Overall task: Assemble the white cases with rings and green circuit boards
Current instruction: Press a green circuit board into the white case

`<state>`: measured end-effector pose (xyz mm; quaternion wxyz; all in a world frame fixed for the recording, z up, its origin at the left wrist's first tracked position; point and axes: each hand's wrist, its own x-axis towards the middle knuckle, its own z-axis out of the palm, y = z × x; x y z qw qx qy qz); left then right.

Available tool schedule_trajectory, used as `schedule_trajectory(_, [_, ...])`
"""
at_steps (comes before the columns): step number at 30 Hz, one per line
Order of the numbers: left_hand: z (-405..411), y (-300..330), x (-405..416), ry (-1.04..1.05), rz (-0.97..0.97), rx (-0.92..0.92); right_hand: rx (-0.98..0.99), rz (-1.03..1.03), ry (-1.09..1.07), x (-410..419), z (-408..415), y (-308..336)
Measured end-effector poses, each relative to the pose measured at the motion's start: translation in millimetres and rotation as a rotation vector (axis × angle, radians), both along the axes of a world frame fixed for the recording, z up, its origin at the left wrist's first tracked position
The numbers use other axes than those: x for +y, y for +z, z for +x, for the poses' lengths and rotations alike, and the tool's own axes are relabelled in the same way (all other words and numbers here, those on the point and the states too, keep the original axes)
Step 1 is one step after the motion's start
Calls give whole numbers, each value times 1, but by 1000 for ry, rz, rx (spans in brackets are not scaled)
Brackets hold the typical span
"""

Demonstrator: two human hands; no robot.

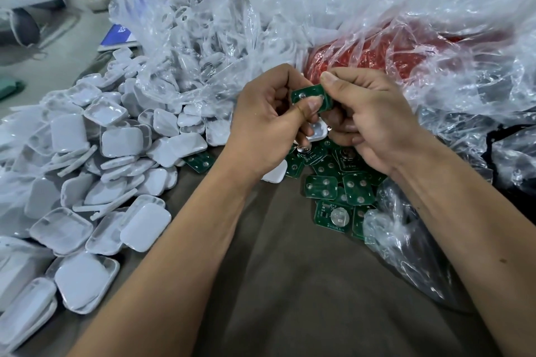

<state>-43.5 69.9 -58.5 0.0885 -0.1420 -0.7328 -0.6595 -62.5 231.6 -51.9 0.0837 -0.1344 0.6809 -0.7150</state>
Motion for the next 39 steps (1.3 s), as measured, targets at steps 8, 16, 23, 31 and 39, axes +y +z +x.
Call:
schedule_trajectory(8, [-1,-3,2,8,25,12,-57,-54,12,0,0,2])
schedule_trajectory(16, [-3,-3,8,26,173,-31,-44,-129,35,4,-2,4])
schedule_trajectory(23, [-5,-2,6,32,239,-93,158,59,-62,10,-4,5])
schedule_trajectory(31, [-3,0,5,17,192,-99,486,502,-94,11,-2,6])
schedule_trajectory(39, [-1,2,5,85,-18,-76,561,595,-89,12,-4,5])
